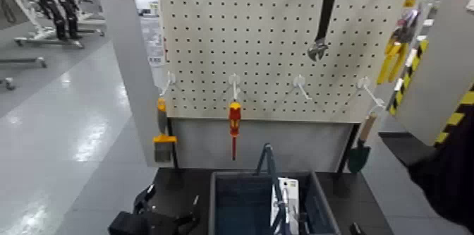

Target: Put the yellow paint brush into the crate.

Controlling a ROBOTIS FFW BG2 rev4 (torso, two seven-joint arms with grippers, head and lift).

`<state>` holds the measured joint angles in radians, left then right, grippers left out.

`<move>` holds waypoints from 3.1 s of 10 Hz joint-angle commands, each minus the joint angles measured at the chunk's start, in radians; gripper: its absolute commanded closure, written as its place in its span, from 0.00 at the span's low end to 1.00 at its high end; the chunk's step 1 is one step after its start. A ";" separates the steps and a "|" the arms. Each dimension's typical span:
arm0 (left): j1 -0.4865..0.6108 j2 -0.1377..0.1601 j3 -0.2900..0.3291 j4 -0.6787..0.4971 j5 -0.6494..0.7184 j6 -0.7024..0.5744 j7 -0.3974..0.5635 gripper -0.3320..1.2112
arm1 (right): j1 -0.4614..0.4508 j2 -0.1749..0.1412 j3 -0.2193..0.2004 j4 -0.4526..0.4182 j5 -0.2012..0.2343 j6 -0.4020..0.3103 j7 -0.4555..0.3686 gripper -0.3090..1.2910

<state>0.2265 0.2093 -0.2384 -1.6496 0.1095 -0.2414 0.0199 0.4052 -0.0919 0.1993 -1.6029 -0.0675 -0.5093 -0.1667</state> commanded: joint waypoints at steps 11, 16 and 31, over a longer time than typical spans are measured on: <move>-0.035 -0.036 0.146 -0.026 0.022 0.137 -0.207 0.29 | 0.003 0.003 0.000 -0.002 0.000 0.005 -0.001 0.27; -0.125 -0.005 0.232 -0.036 0.098 0.292 -0.402 0.29 | 0.003 0.003 0.000 -0.003 0.000 0.006 -0.001 0.27; -0.622 0.191 -0.002 0.456 0.271 0.341 -0.712 0.29 | -0.009 0.003 0.009 0.014 -0.012 -0.002 0.003 0.27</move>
<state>-0.3722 0.4001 -0.2222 -1.2252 0.3736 0.1124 -0.6919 0.3967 -0.0890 0.2076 -1.5905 -0.0793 -0.5091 -0.1641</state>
